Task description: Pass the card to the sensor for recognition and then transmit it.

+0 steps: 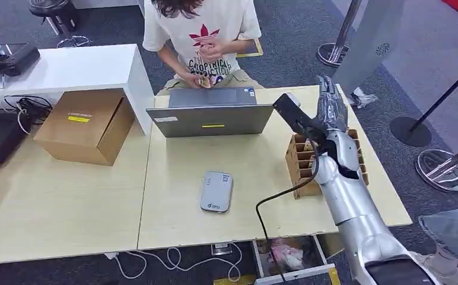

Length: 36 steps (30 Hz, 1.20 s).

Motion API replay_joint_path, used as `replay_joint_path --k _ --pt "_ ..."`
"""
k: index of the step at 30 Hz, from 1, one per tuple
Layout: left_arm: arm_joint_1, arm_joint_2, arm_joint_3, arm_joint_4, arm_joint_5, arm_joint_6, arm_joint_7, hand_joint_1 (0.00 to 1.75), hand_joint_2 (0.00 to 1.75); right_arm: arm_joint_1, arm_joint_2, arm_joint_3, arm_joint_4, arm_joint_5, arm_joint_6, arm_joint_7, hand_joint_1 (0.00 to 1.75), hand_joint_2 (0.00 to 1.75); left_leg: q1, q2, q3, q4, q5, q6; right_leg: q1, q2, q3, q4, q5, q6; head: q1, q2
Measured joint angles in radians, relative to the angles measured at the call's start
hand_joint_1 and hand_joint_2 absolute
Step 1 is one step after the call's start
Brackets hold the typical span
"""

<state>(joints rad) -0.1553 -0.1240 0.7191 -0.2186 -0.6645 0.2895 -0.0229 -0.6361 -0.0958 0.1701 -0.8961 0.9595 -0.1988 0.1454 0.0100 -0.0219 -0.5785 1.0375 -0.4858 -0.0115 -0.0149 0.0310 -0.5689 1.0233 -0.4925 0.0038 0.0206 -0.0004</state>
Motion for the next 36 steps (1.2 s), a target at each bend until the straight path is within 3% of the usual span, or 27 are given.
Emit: replay_joint_path --k 6,17,36 --pt "0.0 0.0 0.0 0.0 -0.005 0.0 0.002 0.0 0.0 0.017 -0.002 0.003 -0.022 0.063 -0.003 0.052 0.0 1.75 0.0 0.0 0.0 0.0 0.0 0.0 0.0 0.0 0.0 0.0 0.0 0.0 0.0 0.0" --pt "-0.004 -0.001 0.0 0.0 -0.011 -0.008 0.009 0.0 0.0 0.033 -0.004 0.027 -0.037 0.146 0.063 0.114 0.0 1.75 0.0 0.0 0.0 0.0 0.0 0.0 0.0 0.0 0.0 0.0 0.0 0.0 0.0 0.0" --pt "-0.007 -0.002 0.0 0.0 -0.01 -0.014 0.019 0.0 0.0 0.077 -0.007 0.041 -0.044 0.113 0.153 0.095 0.0 1.75 0.0 0.0 0.0 0.0 0.0 0.0 0.0 0.0 0.0 0.0 0.0 0.0 0.0 0.0"
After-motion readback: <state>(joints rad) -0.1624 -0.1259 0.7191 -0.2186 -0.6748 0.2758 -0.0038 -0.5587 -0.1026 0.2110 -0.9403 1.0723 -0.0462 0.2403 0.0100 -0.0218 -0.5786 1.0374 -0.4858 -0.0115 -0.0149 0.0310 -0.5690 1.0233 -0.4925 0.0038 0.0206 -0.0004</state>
